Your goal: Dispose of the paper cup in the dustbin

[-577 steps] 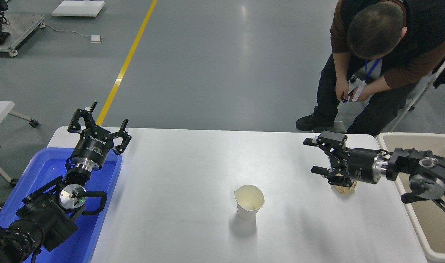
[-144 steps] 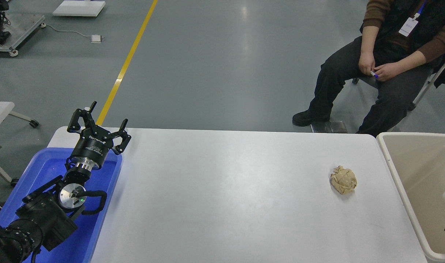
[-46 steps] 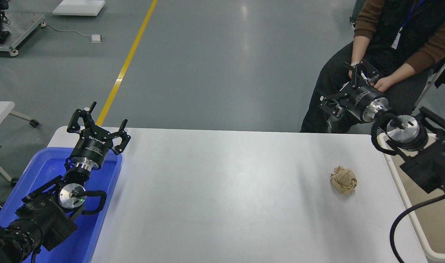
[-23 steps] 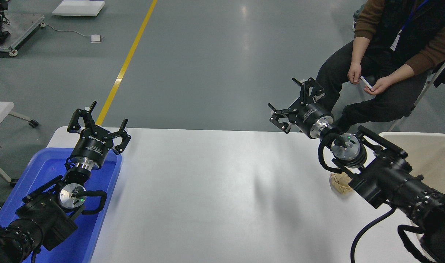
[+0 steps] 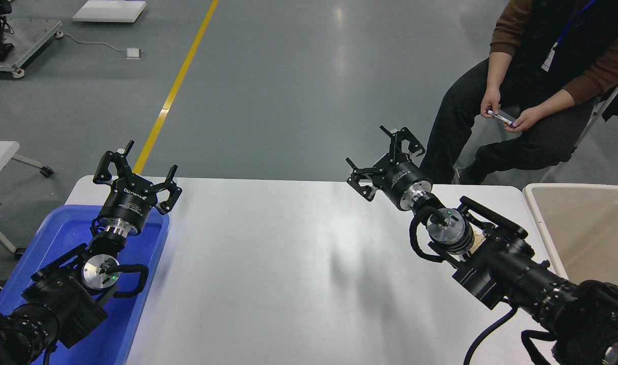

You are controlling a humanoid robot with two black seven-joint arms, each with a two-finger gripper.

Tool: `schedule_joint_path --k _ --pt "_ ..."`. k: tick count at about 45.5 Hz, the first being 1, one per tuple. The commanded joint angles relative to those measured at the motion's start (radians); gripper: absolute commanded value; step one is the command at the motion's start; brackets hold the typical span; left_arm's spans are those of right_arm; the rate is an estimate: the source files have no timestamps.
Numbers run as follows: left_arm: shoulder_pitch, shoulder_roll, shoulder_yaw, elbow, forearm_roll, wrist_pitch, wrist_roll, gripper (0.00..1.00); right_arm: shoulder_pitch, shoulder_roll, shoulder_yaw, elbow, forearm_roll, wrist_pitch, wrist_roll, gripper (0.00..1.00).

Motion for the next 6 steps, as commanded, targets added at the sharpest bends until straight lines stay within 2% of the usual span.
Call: schedule_joint_path --k 1,6 --pt "0.0 0.0 0.0 0.0 0.0 0.0 -0.001 1.0 -0.052 0.023 0.009 -0.025 -0.066 0.003 0.05 1.0" --pt "0.0 0.0 0.0 0.0 0.0 0.0 -0.001 1.0 -0.068 0.023 0.012 -0.034 -0.07 0.035 0.053 1.0"
